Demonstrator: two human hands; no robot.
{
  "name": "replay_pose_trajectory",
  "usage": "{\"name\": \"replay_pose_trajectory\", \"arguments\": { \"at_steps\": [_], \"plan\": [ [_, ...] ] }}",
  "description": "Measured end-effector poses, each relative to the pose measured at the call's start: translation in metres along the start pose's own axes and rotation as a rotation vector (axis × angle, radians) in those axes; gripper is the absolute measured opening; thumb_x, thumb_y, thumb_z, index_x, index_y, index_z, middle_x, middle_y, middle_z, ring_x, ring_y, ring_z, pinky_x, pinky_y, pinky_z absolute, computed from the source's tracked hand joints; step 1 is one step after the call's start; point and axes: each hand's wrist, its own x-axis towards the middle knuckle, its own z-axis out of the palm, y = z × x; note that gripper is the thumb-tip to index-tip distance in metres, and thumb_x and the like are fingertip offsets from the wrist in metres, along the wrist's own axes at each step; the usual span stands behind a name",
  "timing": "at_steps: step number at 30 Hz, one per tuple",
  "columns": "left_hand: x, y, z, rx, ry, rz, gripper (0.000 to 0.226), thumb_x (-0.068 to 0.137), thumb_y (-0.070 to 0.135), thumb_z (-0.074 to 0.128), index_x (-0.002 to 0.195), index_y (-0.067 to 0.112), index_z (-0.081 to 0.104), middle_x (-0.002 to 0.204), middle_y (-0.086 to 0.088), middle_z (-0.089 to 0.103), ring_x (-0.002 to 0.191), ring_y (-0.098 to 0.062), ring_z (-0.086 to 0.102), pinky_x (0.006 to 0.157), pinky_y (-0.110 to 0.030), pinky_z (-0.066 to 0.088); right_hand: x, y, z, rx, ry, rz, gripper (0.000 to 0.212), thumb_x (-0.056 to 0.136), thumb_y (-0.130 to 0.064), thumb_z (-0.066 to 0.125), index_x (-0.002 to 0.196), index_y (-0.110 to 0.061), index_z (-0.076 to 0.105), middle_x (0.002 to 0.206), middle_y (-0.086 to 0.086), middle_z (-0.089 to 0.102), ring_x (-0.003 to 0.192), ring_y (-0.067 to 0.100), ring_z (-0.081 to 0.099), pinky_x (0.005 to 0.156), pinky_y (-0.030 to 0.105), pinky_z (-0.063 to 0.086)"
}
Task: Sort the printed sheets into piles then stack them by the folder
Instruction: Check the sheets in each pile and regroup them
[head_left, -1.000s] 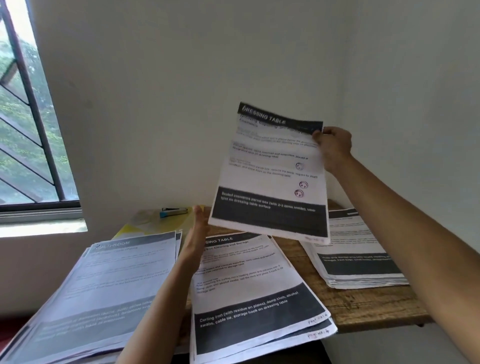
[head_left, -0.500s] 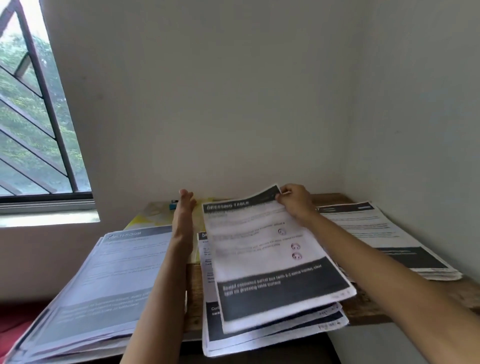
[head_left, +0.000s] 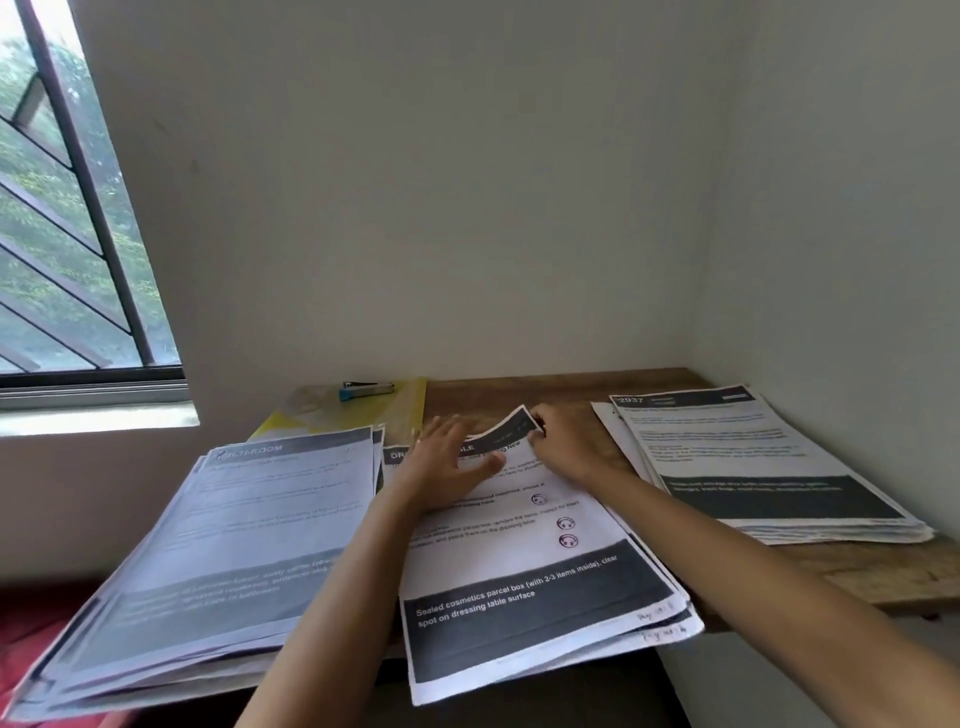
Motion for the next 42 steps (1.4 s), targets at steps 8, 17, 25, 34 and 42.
{"name": "replay_pose_trajectory", "arguments": {
  "at_steps": [8,17,25,34,42],
  "plan": [
    [0.001,0.001,0.010,0.179,-0.242,-0.060,0.083,0.087,0.074,0.035,0.154,0.029,0.014,0.162,-0.001,0.008,0.149,-0.024,0.000,0.120,-0.047,-0.005,-0.001,0.022,-0.020,-0.412,-0.361,-0.089,0.059,0.102,-0.033,0.034,0.151,-0.011,0.011,0.160,0.008,0.006,0.147,0.023,-0.003,0.120,0.044,0.005],
    [0.004,0.000,0.008,0.184,-0.261,-0.035,0.082,0.087,0.073,0.036,0.153,0.029,0.015,0.161,0.001,0.012,0.149,-0.019,0.007,0.120,-0.047,-0.002,-0.002,0.028,-0.040,-0.274,-0.400,-0.125,0.054,0.100,-0.040,0.039,0.147,-0.017,0.026,0.156,0.006,0.021,0.146,0.025,0.011,0.117,0.042,0.009],
    [0.013,0.012,0.001,0.187,-0.339,-0.067,0.084,0.084,0.071,0.046,0.150,0.025,0.024,0.156,-0.002,0.026,0.143,-0.024,0.026,0.117,-0.051,0.018,-0.005,0.035,-0.050,-0.302,-0.412,-0.084,0.064,0.092,-0.052,0.048,0.146,-0.022,0.030,0.157,0.005,0.021,0.146,0.025,0.008,0.116,0.045,0.000],
    [0.045,0.040,0.020,0.155,-0.170,-0.055,0.082,0.089,0.064,0.044,0.148,0.011,0.025,0.153,-0.011,0.032,0.141,-0.027,0.029,0.118,-0.049,0.014,-0.001,0.040,-0.045,-0.314,-0.434,-0.091,0.068,0.091,-0.057,0.045,0.149,-0.027,0.023,0.159,0.006,0.015,0.147,0.027,-0.002,0.115,0.049,-0.004],
    [0.045,0.036,0.039,0.177,-0.075,-0.016,0.080,0.088,0.070,0.039,0.144,0.013,0.036,0.151,-0.005,0.035,0.144,-0.019,0.023,0.118,-0.046,0.006,0.005,0.036,-0.042,-0.288,-0.409,-0.020,0.056,0.093,-0.044,0.049,0.143,-0.024,0.036,0.156,0.006,0.023,0.147,0.024,0.000,0.115,0.050,-0.005]
  ]
}}
